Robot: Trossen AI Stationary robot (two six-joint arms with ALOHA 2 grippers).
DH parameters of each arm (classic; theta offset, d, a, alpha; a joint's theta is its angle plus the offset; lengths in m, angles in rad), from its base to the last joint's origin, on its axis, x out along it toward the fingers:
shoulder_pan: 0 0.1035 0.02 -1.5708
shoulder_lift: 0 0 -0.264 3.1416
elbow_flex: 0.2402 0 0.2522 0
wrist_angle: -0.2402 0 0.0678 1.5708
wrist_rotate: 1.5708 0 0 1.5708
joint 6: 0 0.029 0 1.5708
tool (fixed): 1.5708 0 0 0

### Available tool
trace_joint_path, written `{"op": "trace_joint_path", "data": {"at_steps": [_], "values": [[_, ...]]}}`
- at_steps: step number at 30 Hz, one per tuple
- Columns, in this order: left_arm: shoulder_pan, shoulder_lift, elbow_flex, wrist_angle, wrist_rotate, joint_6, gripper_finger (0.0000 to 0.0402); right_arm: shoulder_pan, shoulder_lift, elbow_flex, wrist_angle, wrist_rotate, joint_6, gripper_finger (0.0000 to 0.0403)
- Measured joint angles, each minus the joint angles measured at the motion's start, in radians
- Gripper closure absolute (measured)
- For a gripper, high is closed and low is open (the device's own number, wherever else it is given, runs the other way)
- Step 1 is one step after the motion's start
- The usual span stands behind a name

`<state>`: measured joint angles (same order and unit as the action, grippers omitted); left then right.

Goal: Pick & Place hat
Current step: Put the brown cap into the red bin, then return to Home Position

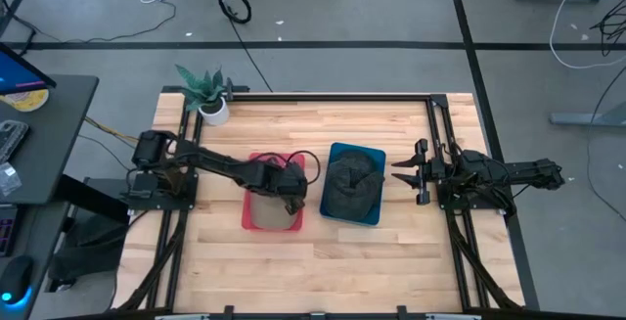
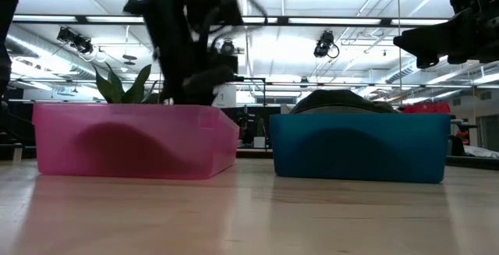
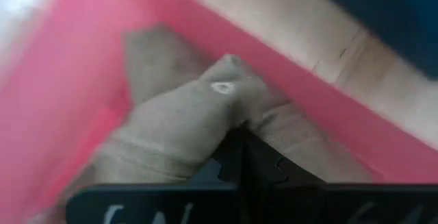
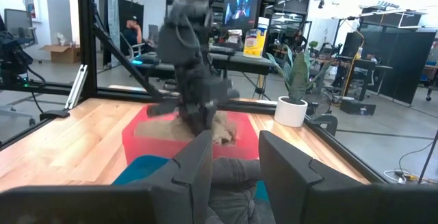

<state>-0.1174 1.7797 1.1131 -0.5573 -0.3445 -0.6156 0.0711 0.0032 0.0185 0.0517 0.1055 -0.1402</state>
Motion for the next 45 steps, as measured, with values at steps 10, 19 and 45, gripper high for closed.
{"op": "trace_joint_path", "data": {"at_steps": [10,19,45], "values": [[0.038,0.004,-0.176,0.240,0.042,0.028,0.0398,0.000,0.000,0.000,0.006,0.000,0.000,0.0279],[0.006,0.008,-0.027,0.225,0.022,0.215,0.0371,0.000,0.000,0.000,0.007,0.000,0.000,0.0279],[-0.036,0.006,0.155,0.125,-0.021,0.380,0.0362,0.000,0.000,0.000,0.007,0.000,0.000,0.0279]]}}
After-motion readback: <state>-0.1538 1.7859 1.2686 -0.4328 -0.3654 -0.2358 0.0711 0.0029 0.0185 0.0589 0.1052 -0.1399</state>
